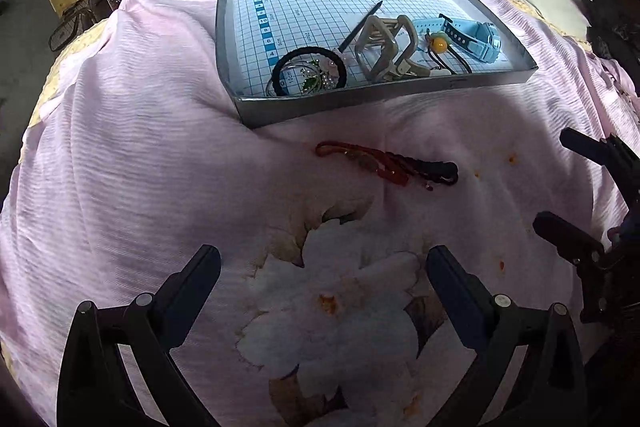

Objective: Organize jewelry
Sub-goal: 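Grasp the red beaded strand with the left tool while the right tool grasps its black coiled end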

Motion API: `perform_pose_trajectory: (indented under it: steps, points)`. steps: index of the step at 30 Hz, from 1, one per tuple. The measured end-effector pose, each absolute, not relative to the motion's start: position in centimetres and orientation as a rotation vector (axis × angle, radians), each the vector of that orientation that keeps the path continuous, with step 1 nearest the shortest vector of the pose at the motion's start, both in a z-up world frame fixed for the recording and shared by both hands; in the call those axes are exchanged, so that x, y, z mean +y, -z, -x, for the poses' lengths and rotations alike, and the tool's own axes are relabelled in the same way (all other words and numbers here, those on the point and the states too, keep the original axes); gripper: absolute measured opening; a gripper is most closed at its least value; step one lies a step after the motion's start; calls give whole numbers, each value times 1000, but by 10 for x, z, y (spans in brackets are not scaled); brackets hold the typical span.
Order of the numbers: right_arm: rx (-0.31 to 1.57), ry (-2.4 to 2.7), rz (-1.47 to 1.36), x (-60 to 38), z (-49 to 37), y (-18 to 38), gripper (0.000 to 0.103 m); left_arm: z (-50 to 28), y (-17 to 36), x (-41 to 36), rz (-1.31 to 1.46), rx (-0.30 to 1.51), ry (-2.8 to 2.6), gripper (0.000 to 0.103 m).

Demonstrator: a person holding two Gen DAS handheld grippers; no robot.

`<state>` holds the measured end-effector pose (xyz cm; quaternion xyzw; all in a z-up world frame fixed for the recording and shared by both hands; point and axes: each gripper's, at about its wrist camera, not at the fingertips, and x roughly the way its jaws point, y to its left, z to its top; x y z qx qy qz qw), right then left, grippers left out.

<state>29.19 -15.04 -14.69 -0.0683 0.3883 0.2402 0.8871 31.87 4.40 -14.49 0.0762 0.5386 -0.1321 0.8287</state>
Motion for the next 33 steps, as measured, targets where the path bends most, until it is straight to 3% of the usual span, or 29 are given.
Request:
perform_pose_trajectory:
  steps: [9, 13, 20, 33]
  points:
    - [814, -574, 143, -139, -304, 157, 76, -324, 145, 37, -150, 1084, 323, 99]
    - [834, -594, 127, -137, -313, 163, 67, -330, 155, 34, -133, 1105, 340, 89]
    - [833, -612, 122, -135, -318, 166, 67, -340, 160, 29, -127, 1088, 346, 89]
    - [858, -604, 117, -135, -324, 172, 67, -352, 167, 26, -104, 1097, 351, 76]
